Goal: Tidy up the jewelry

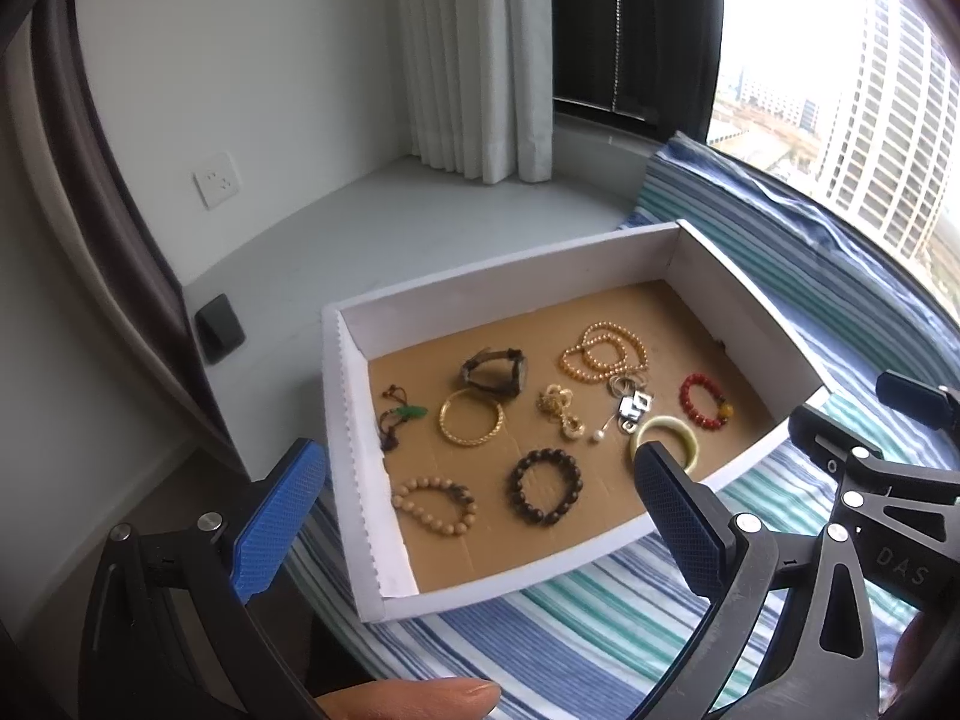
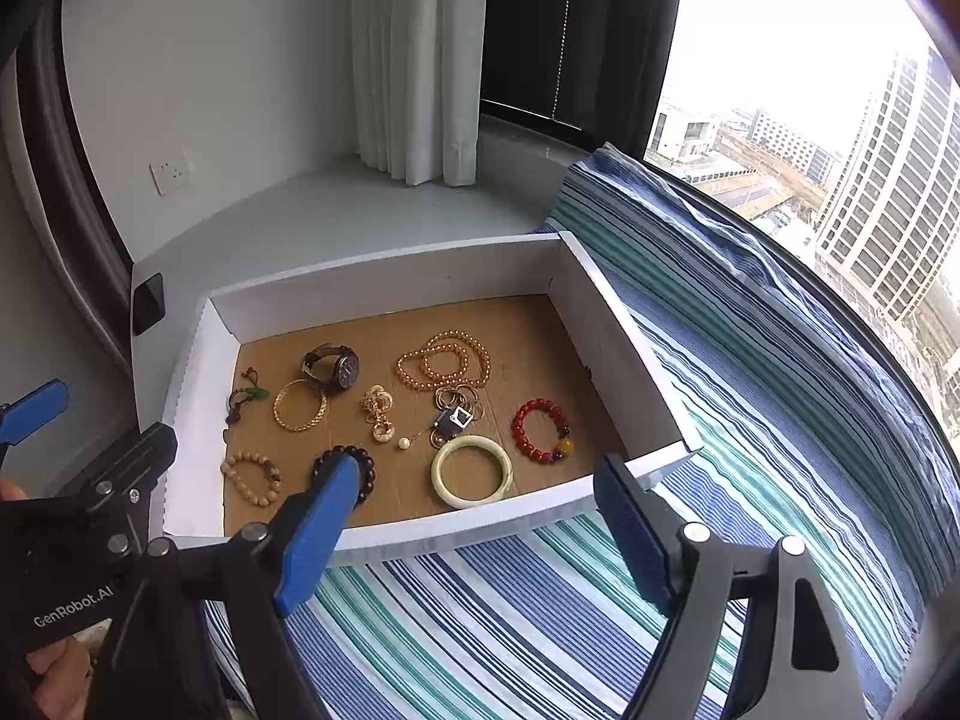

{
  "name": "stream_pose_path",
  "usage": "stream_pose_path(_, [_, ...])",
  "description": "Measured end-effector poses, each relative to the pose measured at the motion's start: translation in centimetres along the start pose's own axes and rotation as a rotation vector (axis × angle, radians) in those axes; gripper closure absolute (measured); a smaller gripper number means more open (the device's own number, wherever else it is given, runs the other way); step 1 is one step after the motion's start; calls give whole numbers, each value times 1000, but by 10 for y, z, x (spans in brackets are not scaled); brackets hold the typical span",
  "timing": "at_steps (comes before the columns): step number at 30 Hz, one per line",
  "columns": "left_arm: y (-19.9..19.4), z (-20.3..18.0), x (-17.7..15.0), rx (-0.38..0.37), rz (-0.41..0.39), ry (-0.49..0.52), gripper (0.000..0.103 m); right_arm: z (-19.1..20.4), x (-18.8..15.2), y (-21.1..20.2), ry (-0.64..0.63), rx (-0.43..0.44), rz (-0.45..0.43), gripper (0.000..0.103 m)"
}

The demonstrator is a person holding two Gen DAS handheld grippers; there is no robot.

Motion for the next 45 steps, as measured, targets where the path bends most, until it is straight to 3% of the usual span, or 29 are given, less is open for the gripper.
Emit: stream_pose_path(45, [1, 7, 1, 7, -3, -30, 1, 1, -2, 5, 3, 1, 25, 21])
Point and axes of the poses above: each gripper's, at about its wrist camera, not at the fingertips, and y roughly the way its jaws point, z to its left, x to its top, the point moved 4 cm from there along y, roughly the way its jaws point
